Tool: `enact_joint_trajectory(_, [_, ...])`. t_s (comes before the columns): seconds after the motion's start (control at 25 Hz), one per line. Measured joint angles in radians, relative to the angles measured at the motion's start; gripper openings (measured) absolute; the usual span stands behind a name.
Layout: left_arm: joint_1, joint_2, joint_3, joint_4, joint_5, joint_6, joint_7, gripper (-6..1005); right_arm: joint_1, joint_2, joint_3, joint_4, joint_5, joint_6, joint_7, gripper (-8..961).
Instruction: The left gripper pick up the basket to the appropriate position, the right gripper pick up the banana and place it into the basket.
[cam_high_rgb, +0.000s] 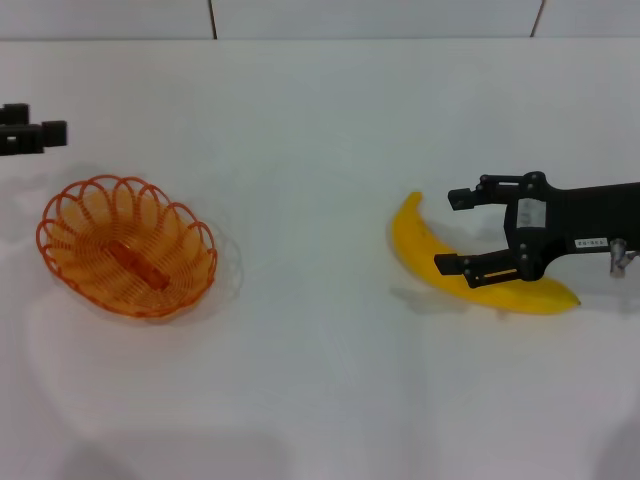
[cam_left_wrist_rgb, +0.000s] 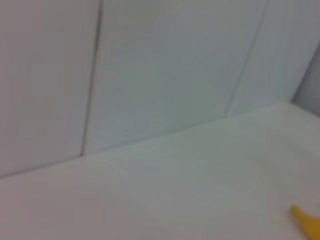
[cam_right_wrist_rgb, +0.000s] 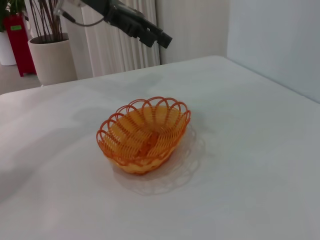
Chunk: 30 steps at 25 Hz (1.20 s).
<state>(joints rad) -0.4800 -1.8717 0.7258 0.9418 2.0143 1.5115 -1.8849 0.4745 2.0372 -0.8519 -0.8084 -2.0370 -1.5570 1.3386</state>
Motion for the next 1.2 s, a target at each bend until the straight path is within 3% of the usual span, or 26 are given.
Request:
enact_joint_trajectory(0.12, [-0.019,0.022,-0.005,0.0,0.051,-0.001,-0.044,782,0.001,0.0,-0.002,0.0,0.0,0.0,0.0,892])
enact_joint_trajectory(0.32, [-0.05,0.038,0.001,-0.002,0.142,-0.001,-0.091,781,0.002,0.0,-0.005,0.001,0.0,0.005,0.001,892])
enact_joint_trajectory(0.96, [-0.106,0.026,0.004,-0.009,0.356,-0.041,-0.133,778,0.017,0.0,-0.006,0.027,-0.008,0.014,0.0,892])
enact_joint_trajectory(1.2, [-0.11,0.008,0.076,-0.009,0.388,-0.108,-0.123,777,0.018,0.0,-0.006,0.028,-0.008,0.014,0.0,891])
